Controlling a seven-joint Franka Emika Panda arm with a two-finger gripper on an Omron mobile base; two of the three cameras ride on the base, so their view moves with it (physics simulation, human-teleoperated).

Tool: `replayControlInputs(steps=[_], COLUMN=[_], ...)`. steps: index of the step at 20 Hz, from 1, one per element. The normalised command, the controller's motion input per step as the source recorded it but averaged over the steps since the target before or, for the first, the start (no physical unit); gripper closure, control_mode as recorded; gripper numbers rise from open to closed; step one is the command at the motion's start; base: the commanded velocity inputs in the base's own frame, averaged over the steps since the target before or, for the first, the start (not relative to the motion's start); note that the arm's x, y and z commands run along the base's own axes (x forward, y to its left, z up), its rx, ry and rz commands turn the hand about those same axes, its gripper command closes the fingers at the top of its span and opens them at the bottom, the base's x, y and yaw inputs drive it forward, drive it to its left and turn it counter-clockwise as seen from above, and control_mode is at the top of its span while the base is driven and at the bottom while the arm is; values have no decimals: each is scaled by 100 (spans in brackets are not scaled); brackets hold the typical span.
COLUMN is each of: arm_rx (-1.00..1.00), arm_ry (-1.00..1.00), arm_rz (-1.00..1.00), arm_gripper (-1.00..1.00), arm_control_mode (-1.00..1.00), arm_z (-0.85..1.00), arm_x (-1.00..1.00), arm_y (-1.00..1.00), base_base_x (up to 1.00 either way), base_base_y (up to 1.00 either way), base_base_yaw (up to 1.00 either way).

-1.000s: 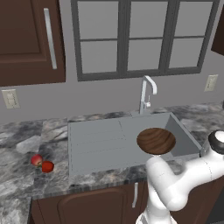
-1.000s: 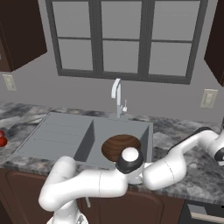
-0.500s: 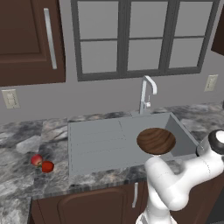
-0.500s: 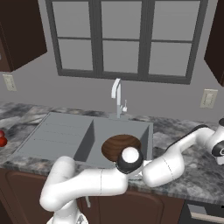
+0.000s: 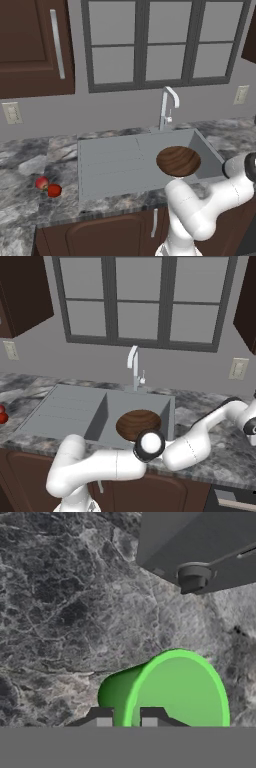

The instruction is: Remove the bell pepper and apple from the sink. Then move the bowl and cup from the counter to the sink for washing.

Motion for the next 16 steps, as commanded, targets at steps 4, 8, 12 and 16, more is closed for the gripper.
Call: replayControlInputs(steps=[4,8,12,16], arm_rx=[0,0,0,0], arm_ry=[0,1,1,0], arm_rz=[4,6,8,9], arm_gripper=[100,100,100,100], arm_control_mode=[-100,-100,-100,-100], arm_z=[6,9,7,1], arm_x=[-16,-12,-15,-16], arm_y=[9,16,20,24], base_base_x=[0,0,0,0], base_base_y=[0,0,0,0], base_base_yaw=[0,0,0,0])
